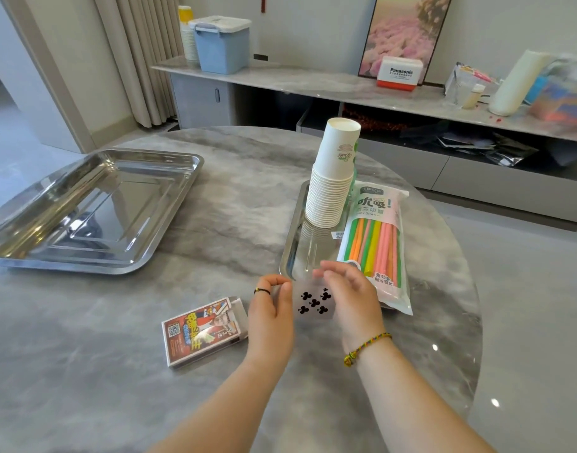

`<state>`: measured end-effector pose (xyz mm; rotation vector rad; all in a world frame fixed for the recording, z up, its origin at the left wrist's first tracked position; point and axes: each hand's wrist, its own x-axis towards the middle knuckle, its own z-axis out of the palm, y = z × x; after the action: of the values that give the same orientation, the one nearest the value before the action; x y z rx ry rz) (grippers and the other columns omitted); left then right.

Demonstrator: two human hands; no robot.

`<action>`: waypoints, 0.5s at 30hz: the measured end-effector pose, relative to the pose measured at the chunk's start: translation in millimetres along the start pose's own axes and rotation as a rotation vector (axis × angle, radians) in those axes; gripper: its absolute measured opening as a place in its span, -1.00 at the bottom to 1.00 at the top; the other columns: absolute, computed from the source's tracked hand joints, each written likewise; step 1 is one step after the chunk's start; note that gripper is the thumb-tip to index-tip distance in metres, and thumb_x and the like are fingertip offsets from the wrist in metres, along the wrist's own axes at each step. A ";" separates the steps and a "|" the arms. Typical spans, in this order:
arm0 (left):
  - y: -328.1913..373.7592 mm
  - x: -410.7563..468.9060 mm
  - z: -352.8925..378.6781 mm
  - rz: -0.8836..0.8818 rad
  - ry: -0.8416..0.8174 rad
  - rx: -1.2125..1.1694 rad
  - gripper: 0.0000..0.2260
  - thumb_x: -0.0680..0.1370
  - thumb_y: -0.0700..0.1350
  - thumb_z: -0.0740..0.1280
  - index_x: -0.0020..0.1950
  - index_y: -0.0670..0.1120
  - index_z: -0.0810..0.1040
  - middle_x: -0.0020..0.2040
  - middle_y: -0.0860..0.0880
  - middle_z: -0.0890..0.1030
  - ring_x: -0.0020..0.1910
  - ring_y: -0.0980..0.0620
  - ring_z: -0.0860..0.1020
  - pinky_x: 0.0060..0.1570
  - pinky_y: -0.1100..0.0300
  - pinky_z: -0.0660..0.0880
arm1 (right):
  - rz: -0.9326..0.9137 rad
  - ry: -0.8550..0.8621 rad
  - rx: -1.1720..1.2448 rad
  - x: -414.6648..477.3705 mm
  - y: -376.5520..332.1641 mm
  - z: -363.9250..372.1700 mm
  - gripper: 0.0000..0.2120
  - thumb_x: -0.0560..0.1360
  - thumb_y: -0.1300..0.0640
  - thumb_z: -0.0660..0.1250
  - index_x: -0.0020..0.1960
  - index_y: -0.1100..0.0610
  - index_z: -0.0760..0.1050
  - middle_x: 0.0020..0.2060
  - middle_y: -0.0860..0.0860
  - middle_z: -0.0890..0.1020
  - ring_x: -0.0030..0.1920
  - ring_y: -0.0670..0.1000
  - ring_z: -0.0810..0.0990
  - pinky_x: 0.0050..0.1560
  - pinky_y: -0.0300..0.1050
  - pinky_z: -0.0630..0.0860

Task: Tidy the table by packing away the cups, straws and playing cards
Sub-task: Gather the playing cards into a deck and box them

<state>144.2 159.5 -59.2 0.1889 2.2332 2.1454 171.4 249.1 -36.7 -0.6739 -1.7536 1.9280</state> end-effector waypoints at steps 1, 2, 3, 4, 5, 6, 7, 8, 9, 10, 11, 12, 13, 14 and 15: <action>-2.9 0.0 -0.6 -0.002 -0.017 0.018 -0.76 0.55 -0.23 0.18 -0.27 0.05 0.36 -0.45 0.09 0.36 -0.48 0.22 0.35 -0.47 0.47 0.29 | 0.018 0.016 -0.002 0.7 2.3 0.4 -0.76 0.45 0.30 0.24 -0.25 -0.01 0.49 -0.31 -0.10 0.58 -0.24 -0.22 0.51 -0.36 -0.57 0.37; -5.7 -0.6 -1.1 -0.022 -0.026 0.007 -0.75 0.55 -0.25 0.17 -0.27 0.04 0.37 -0.44 0.09 0.35 -0.47 0.22 0.35 -0.46 0.47 0.29 | 0.032 0.025 -0.030 0.5 6.1 1.8 -0.75 0.45 0.31 0.23 -0.27 0.00 0.49 -0.32 -0.08 0.57 -0.26 -0.20 0.50 -0.38 -0.57 0.36; -8.4 -1.4 -2.3 -0.053 -0.031 -0.026 -0.74 0.55 -0.28 0.15 -0.27 0.02 0.38 -0.43 0.08 0.35 -0.45 0.23 0.36 -0.44 0.48 0.29 | 0.038 0.036 -0.064 -1.0 11.4 4.5 -0.74 0.45 0.32 0.21 -0.28 0.00 0.47 -0.34 -0.07 0.56 -0.28 -0.19 0.48 -0.40 -0.57 0.35; -10.4 -1.8 -3.1 -0.085 -0.035 -0.064 -0.74 0.55 -0.30 0.14 -0.28 -0.01 0.38 -0.41 0.07 0.35 -0.44 0.27 0.37 -0.42 0.50 0.30 | 0.029 0.052 -0.105 -3.0 16.8 8.2 -0.71 0.46 0.34 0.19 -0.30 0.00 0.46 -0.35 -0.08 0.54 -0.29 -0.19 0.47 -0.40 -0.56 0.34; -11.5 -1.9 -3.7 -0.109 -0.037 -0.092 -0.74 0.54 -0.30 0.13 -0.28 -0.03 0.39 -0.39 0.05 0.36 -0.43 0.29 0.37 -0.41 0.51 0.30 | 0.006 0.069 -0.149 -5.4 20.9 11.9 -0.69 0.46 0.35 0.17 -0.31 -0.01 0.45 -0.35 -0.10 0.52 -0.29 -0.19 0.45 -0.38 -0.56 0.34; -12.9 -1.1 -4.1 -0.129 -0.036 -0.109 -0.75 0.55 -0.29 0.12 -0.28 -0.04 0.39 -0.38 0.04 0.37 -0.40 0.28 0.37 -0.41 0.51 0.30 | -0.021 0.076 -0.188 -7.2 24.4 15.5 -0.68 0.47 0.34 0.16 -0.31 -0.03 0.43 -0.33 -0.13 0.51 -0.26 -0.20 0.45 -0.34 -0.57 0.33; -14.1 -0.2 -4.4 -0.141 -0.039 -0.119 -0.75 0.55 -0.28 0.12 -0.28 -0.03 0.39 -0.37 0.04 0.38 -0.35 0.20 0.38 -0.41 0.50 0.30 | -0.039 0.080 -0.208 -8.1 26.6 18.0 -0.68 0.48 0.33 0.15 -0.30 -0.04 0.42 -0.31 -0.15 0.50 -0.24 -0.22 0.44 -0.30 -0.58 0.33; -14.6 0.7 -4.7 -0.144 -0.046 -0.122 -0.75 0.56 -0.27 0.11 -0.27 -0.03 0.39 -0.36 0.03 0.39 -0.33 0.14 0.37 -0.40 0.50 0.31 | -0.044 0.083 -0.204 -8.0 27.9 18.9 -0.69 0.49 0.32 0.15 -0.27 -0.04 0.42 -0.30 -0.16 0.49 -0.23 -0.22 0.44 -0.28 -0.58 0.32; -15.0 1.4 -5.4 -0.136 -0.057 -0.112 -0.75 0.56 -0.27 0.11 -0.27 -0.02 0.38 -0.35 0.04 0.40 -0.33 0.12 0.37 -0.39 0.50 0.32 | -0.031 0.088 -0.184 -6.9 28.4 19.1 -0.73 0.50 0.31 0.15 -0.23 -0.03 0.42 -0.29 -0.15 0.49 -0.24 -0.22 0.43 -0.28 -0.57 0.33; -15.1 1.7 -5.6 -0.116 -0.068 -0.088 -0.75 0.57 -0.26 0.11 -0.26 -0.01 0.38 -0.34 0.04 0.41 -0.32 0.13 0.37 -0.37 0.50 0.33 | -0.005 0.091 -0.158 -5.1 28.7 17.9 -0.79 0.50 0.30 0.15 -0.16 0.01 0.42 -0.29 -0.14 0.48 -0.25 -0.21 0.43 -0.28 -0.54 0.35; -15.0 1.9 -5.9 -0.099 -0.079 -0.057 -0.75 0.57 -0.26 0.11 -0.26 0.00 0.37 -0.33 0.05 0.41 -0.32 0.14 0.37 -0.35 0.50 0.33 | 0.031 0.082 -0.141 -3.2 28.1 16.5 -0.84 0.51 0.29 0.15 -0.10 0.05 0.42 -0.28 -0.12 0.48 -0.26 -0.19 0.43 -0.28 -0.48 0.36; -14.8 2.4 -6.3 -0.094 -0.084 -0.028 -0.75 0.57 -0.25 0.11 -0.25 0.02 0.36 -0.33 0.06 0.41 -0.32 0.16 0.37 -0.34 0.49 0.33 | 0.061 0.061 -0.148 -1.2 27.1 14.9 -0.86 0.51 0.27 0.16 -0.04 0.08 0.42 -0.27 -0.10 0.48 -0.25 -0.19 0.42 -0.26 -0.43 0.36; -14.3 3.4 -6.8 -0.105 -0.083 -0.009 -0.75 0.57 -0.24 0.12 -0.25 0.03 0.37 -0.33 0.06 0.42 -0.32 0.16 0.38 -0.34 0.49 0.33 | 0.074 0.024 -0.177 0.6 25.2 13.0 -0.88 0.52 0.25 0.16 -0.02 0.08 0.42 -0.25 -0.10 0.48 -0.24 -0.19 0.42 -0.24 -0.41 0.35; -13.6 4.9 -7.7 -0.130 -0.080 0.000 -0.76 0.57 -0.22 0.12 -0.25 0.03 0.37 -0.33 0.06 0.44 -0.31 0.14 0.39 -0.34 0.47 0.34 | 0.069 -0.028 -0.221 1.9 22.6 11.1 -0.89 0.52 0.23 0.16 -0.02 0.08 0.42 -0.22 -0.10 0.48 -0.22 -0.21 0.41 -0.24 -0.46 0.35; -12.4 6.8 -9.1 -0.166 -0.078 -0.004 -0.77 0.57 -0.21 0.13 -0.25 0.03 0.39 -0.32 0.04 0.46 -0.30 0.11 0.42 -0.30 0.43 0.36 | 0.053 -0.095 -0.275 2.4 19.1 8.9 -0.91 0.53 0.20 0.17 -0.04 0.06 0.42 -0.21 -0.13 0.47 -0.20 -0.24 0.41 -0.25 -0.52 0.35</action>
<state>135.7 150.8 -70.8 0.0821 2.1214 2.0214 163.9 241.9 -55.3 -0.7391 -2.1044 1.7955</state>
